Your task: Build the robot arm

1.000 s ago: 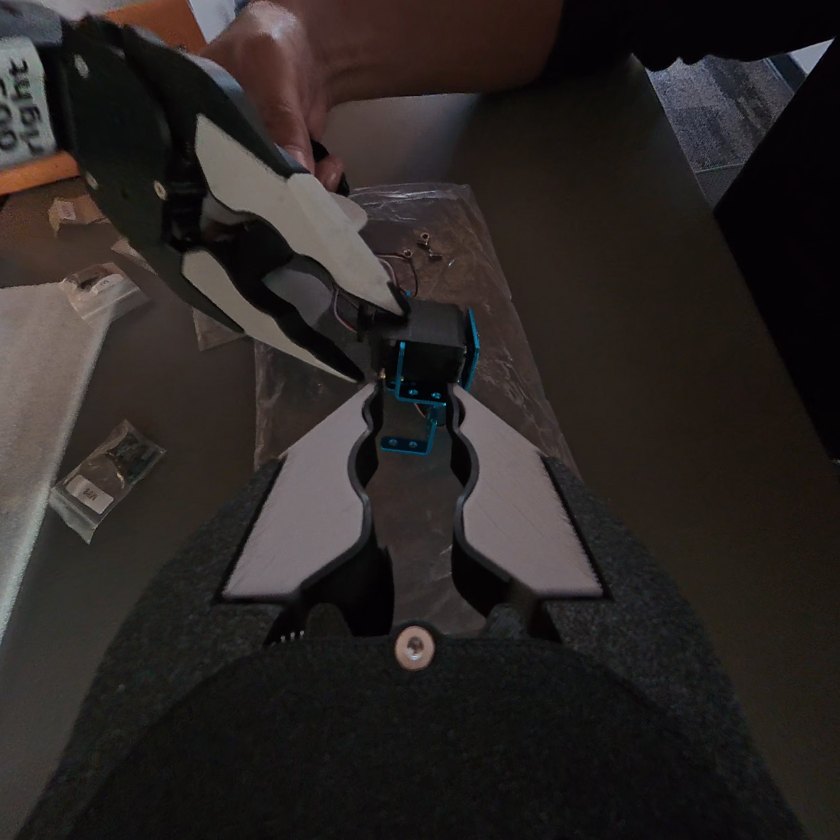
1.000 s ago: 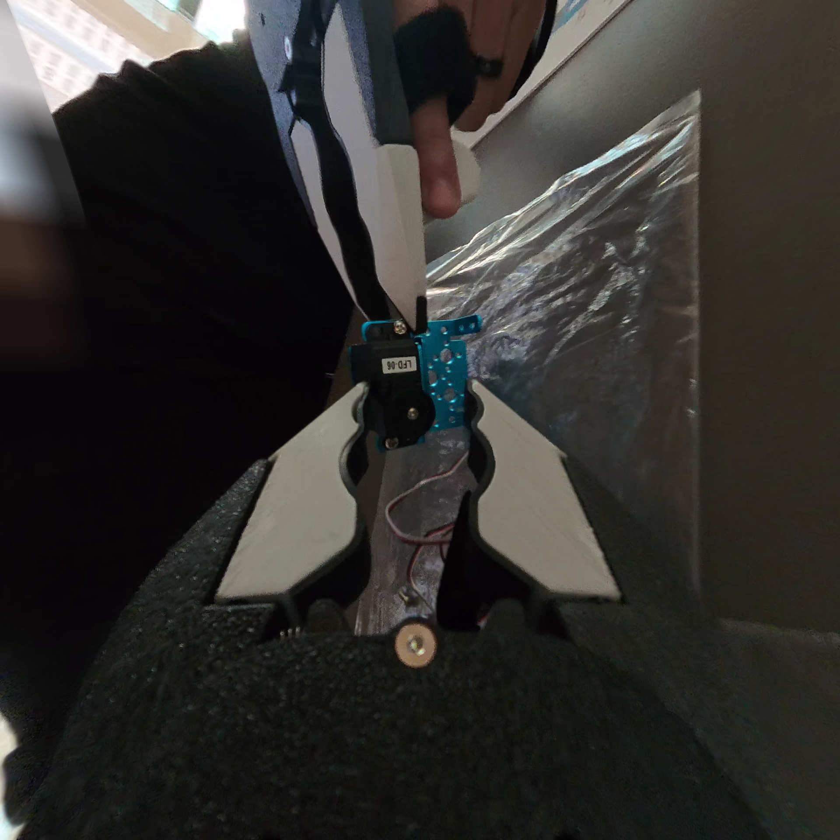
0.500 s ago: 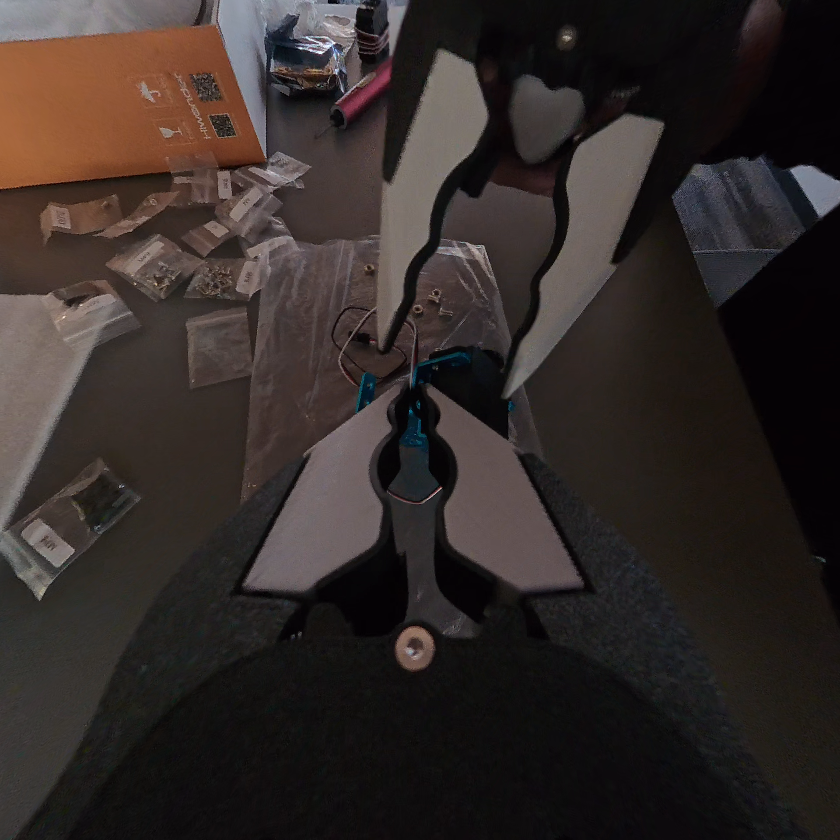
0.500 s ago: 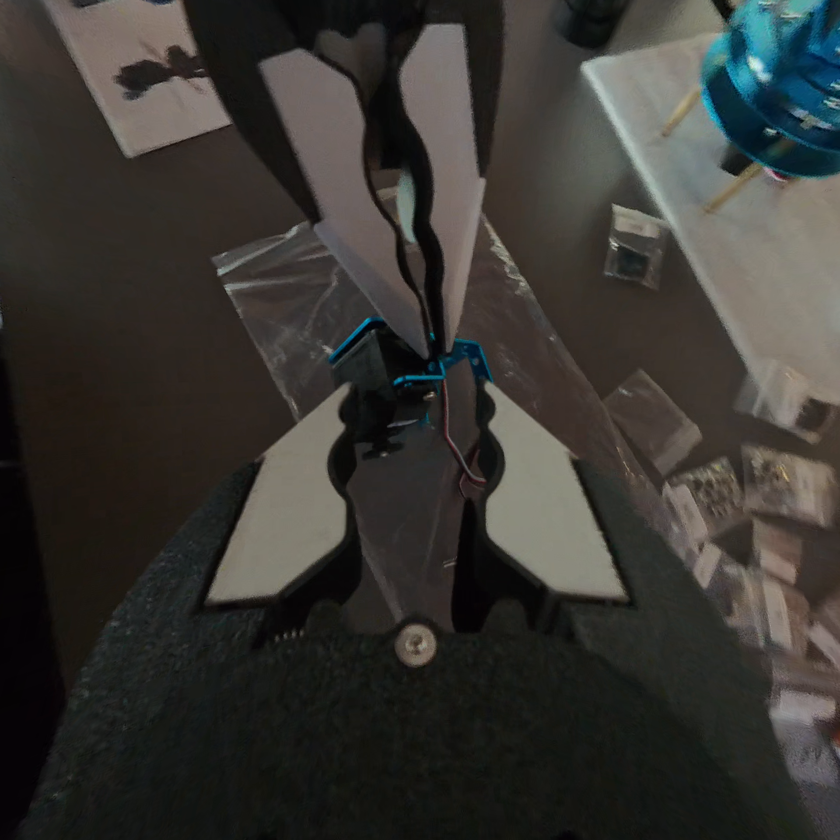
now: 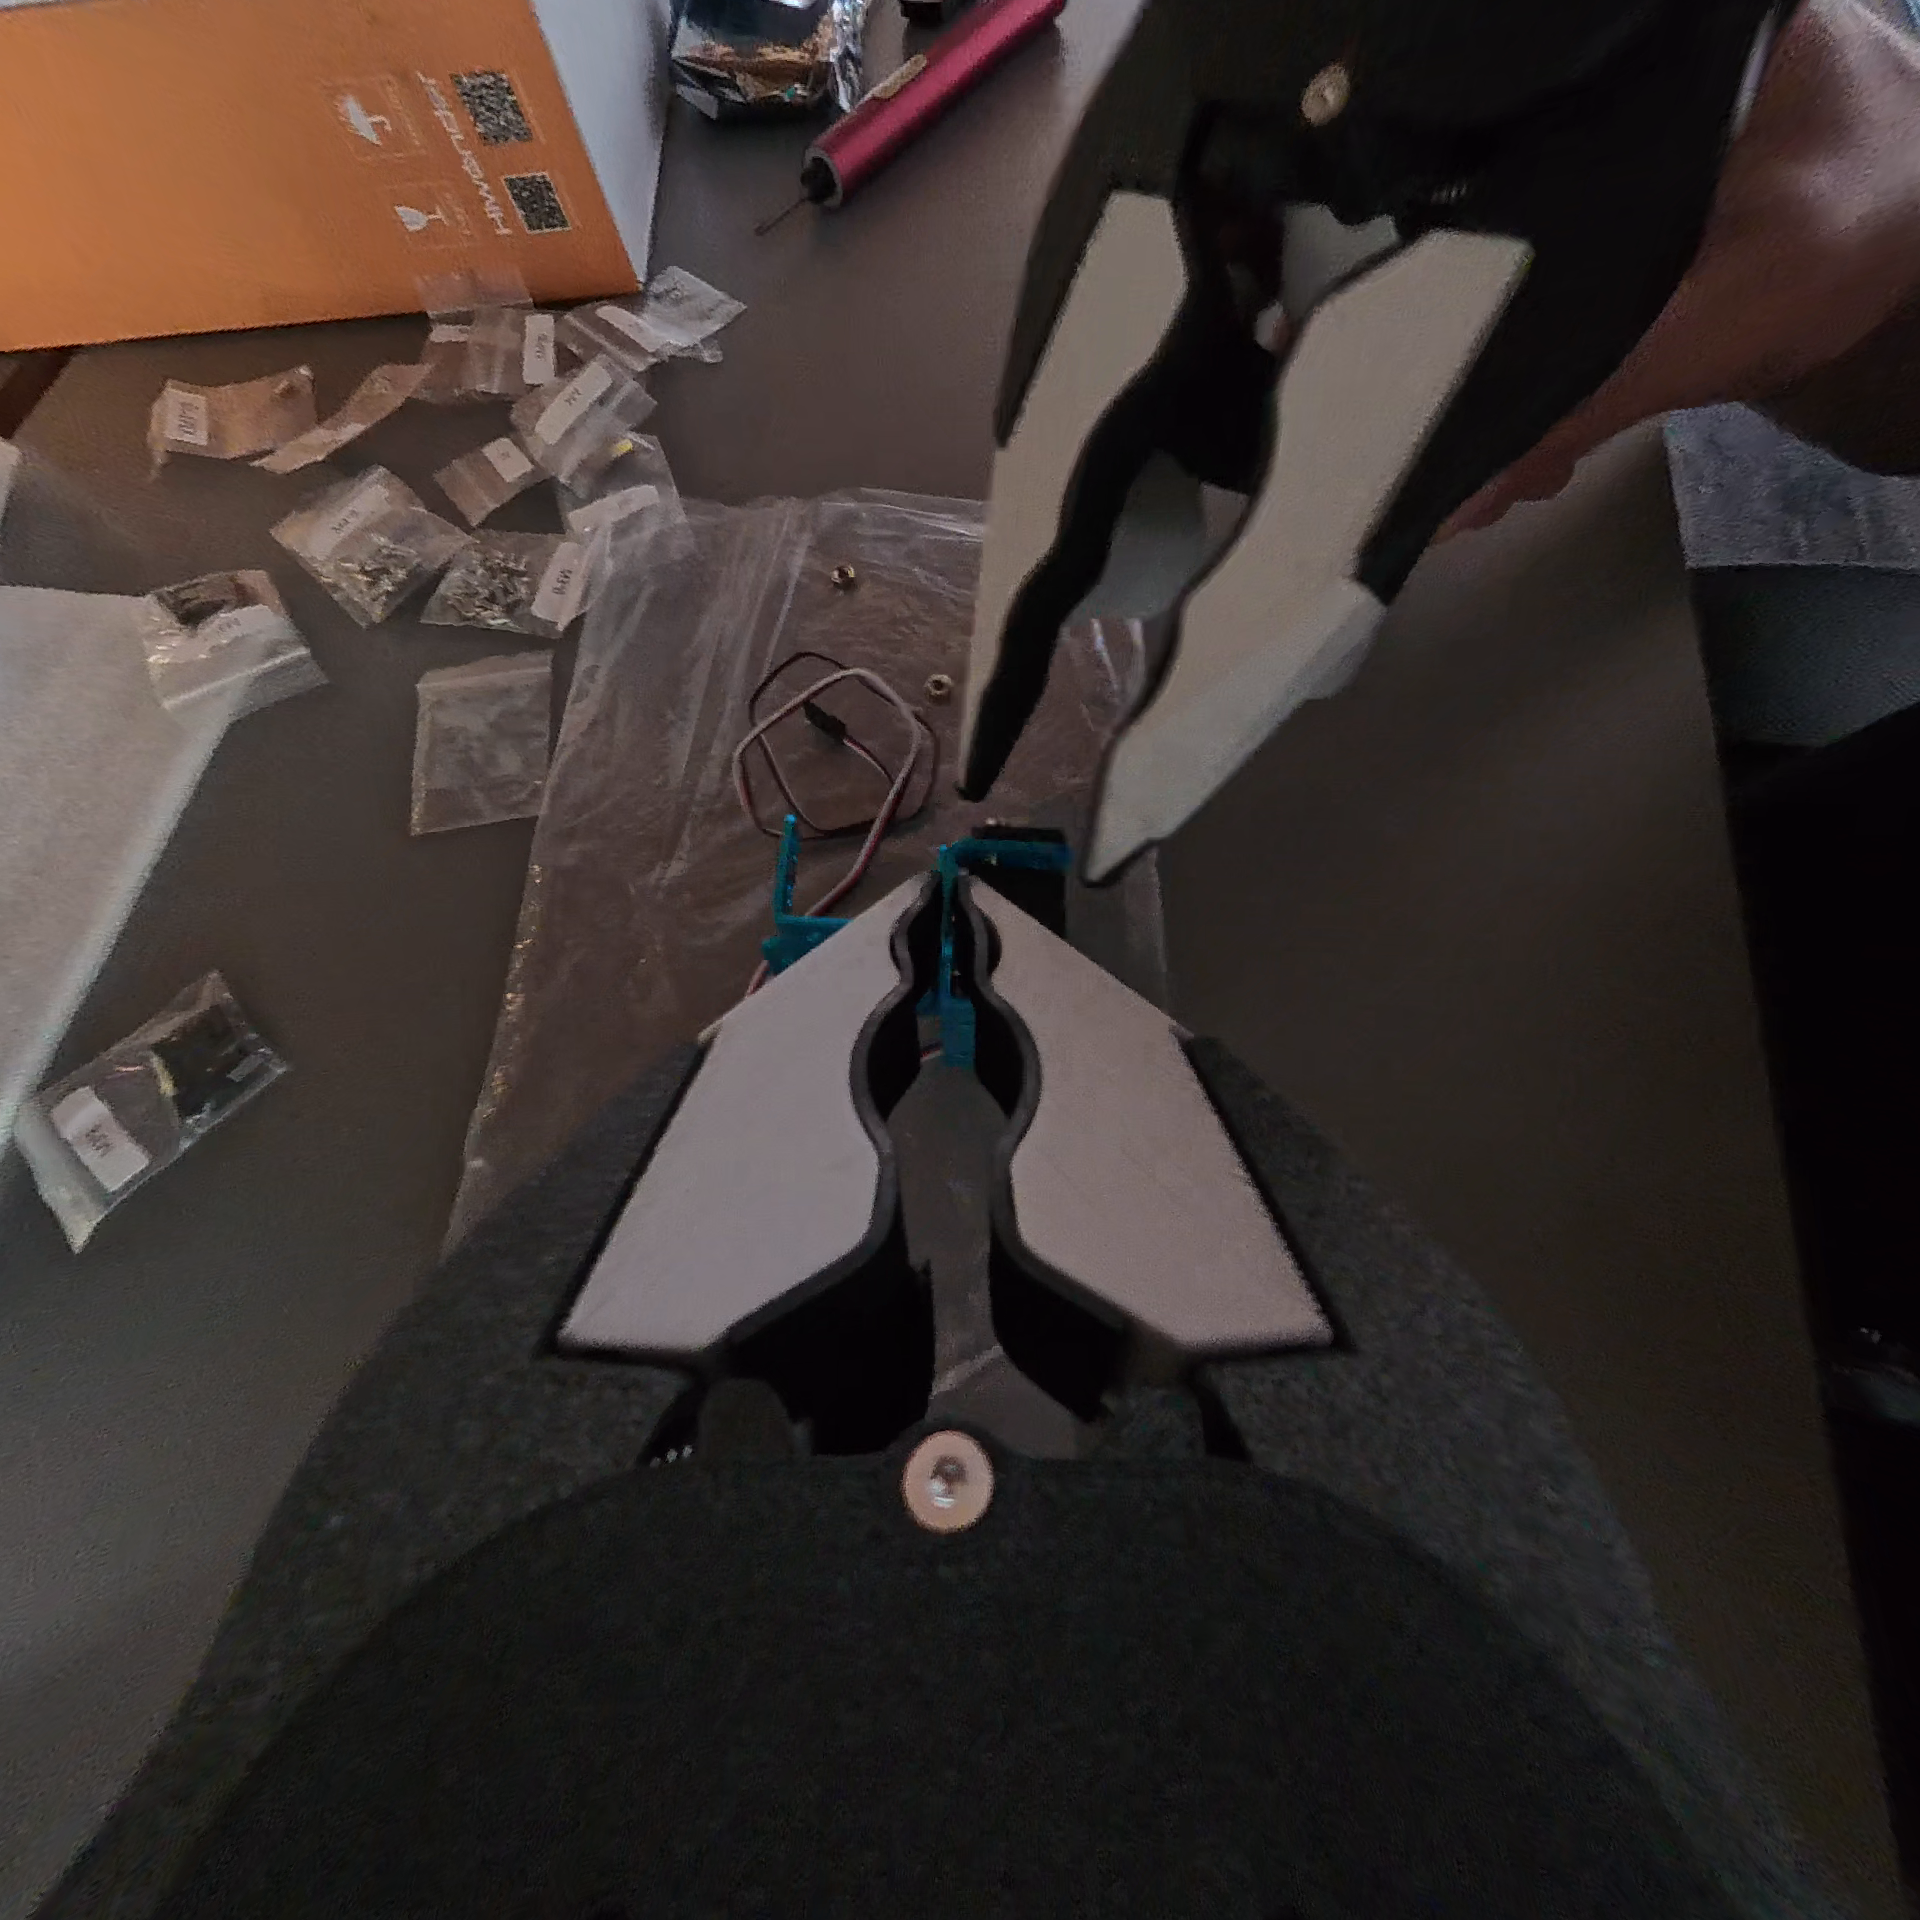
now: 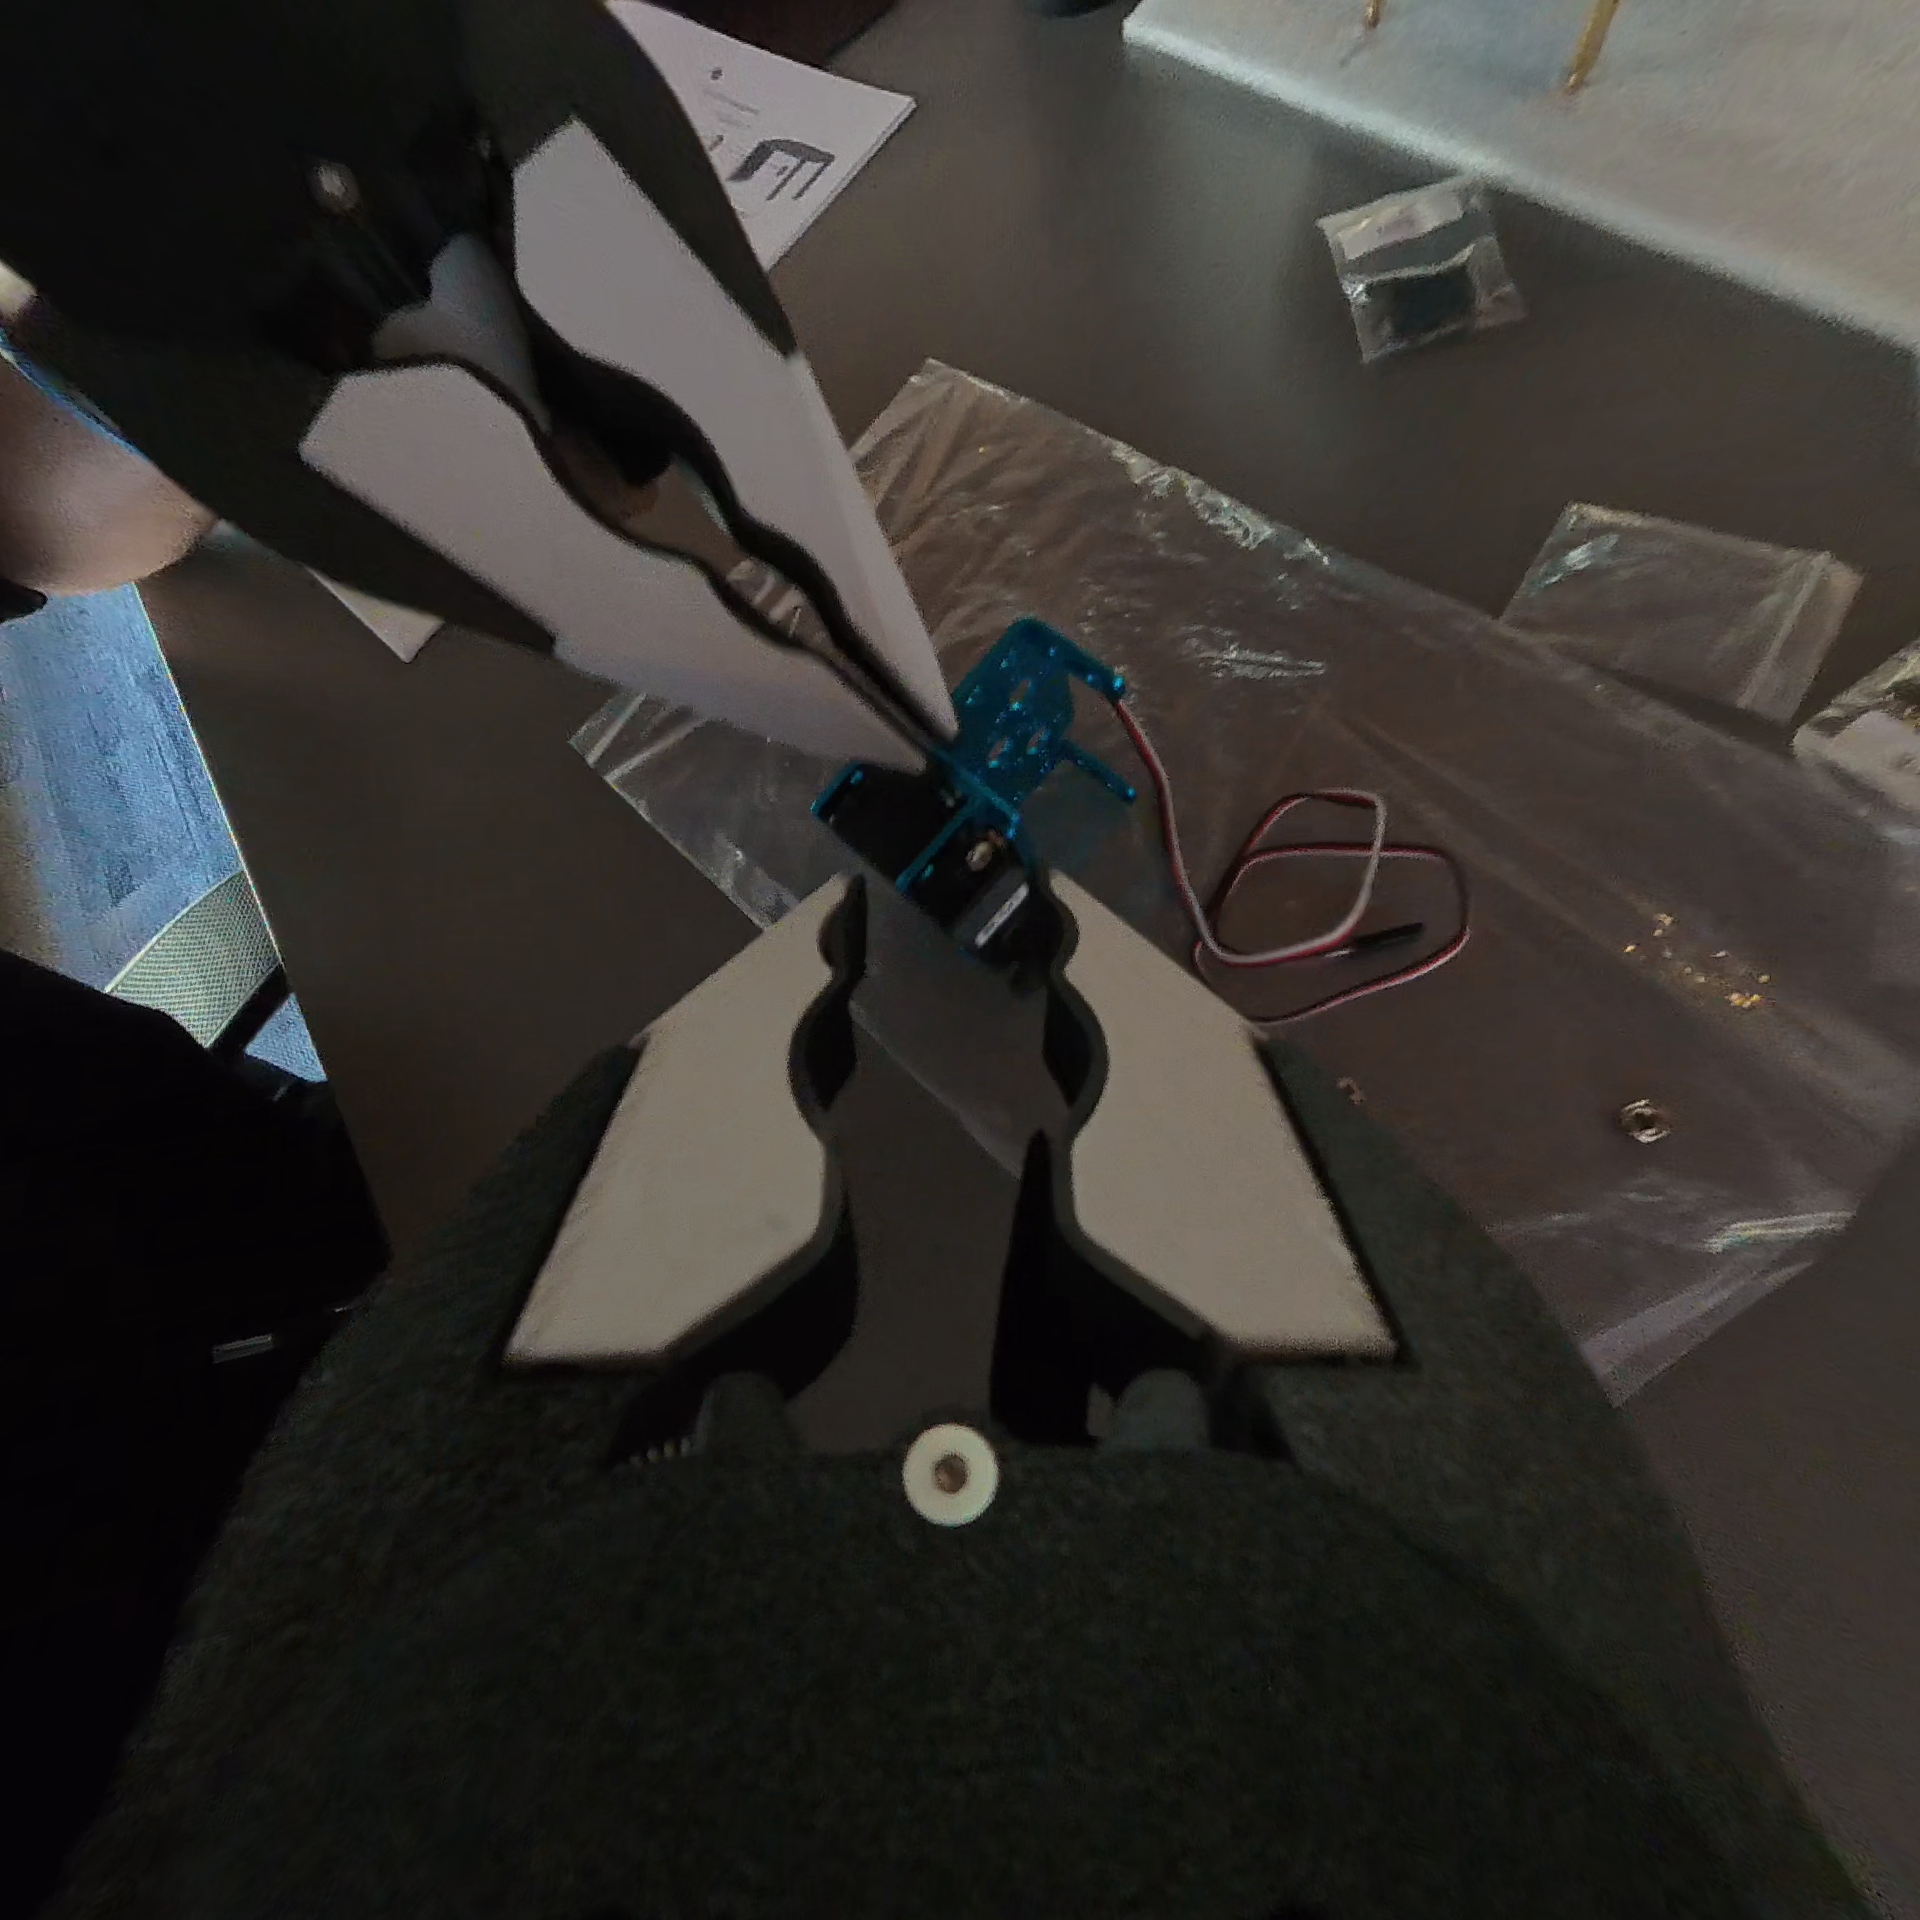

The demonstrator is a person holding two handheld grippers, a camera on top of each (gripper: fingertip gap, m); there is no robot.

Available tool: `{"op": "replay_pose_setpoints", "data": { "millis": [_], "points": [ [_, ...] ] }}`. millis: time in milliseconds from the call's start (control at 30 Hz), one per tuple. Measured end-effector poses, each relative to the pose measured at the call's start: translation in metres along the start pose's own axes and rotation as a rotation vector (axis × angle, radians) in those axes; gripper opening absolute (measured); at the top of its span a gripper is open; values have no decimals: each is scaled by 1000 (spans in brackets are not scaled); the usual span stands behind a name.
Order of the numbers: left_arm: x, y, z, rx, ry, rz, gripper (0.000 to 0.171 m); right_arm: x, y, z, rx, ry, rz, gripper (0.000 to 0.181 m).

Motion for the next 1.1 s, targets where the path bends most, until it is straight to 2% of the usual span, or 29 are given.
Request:
{"op": "replay_pose_setpoints", "data": {
  "millis": [33,67,167,267,333,467,533,600,667,733,833,867,900,1000,1033,1100],
  "points": [
    [-6,3,-2,13,3,-4,6,-1,-1,2,4,-7,6,31],
    [-13,7,-2,21,16,7,19,-4,-1,3,10,-8,13,30],
    [-36,9,0,58,128,126,39,-5,-6,5,28,18,80,25],
    [-43,0,7,105,277,310,43,-1,-8,5,50,30,123,20],
    [-40,-4,14,93,315,370,45,1,-9,3,53,34,112,17],
    [-43,16,21,105,324,302,38,12,-10,-7,-13,93,69,11],
    [-41,33,22,133,329,268,17,17,-12,-19,-18,176,52,0],
    [-36,43,28,109,329,190,0,21,-20,-31,-40,246,-22,0],
    [-28,51,35,83,319,145,0,29,-35,-40,-108,285,-96,0],
    [-25,57,40,75,327,105,0,30,-46,-51,-130,315,-231,0],
    [-33,68,43,83,313,28,0,35,-60,-64,-191,357,-317,0],
    [-38,72,44,92,310,12,3,41,-64,-67,-209,368,-277,0],
    [-43,77,44,104,307,2,13,46,-66,-71,-212,382,-238,0],
    [-47,86,49,96,306,39,30,40,-51,-71,-135,356,-232,0],
    [-47,85,51,94,303,34,31,35,-43,-65,-125,352,-235,3],
    [-42,79,50,85,325,39,32,28,-29,-43,-152,344,-220,24]
  ]
}}
Point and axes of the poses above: each gripper's, where its closed fingertips meet, y back along the fingers, z out of its underside, x = y × z across the jaws, the point moved 6 cm from there along y, back along the fingers, and after that the axes turned 4 degrees about x, right-handed, at the moved point
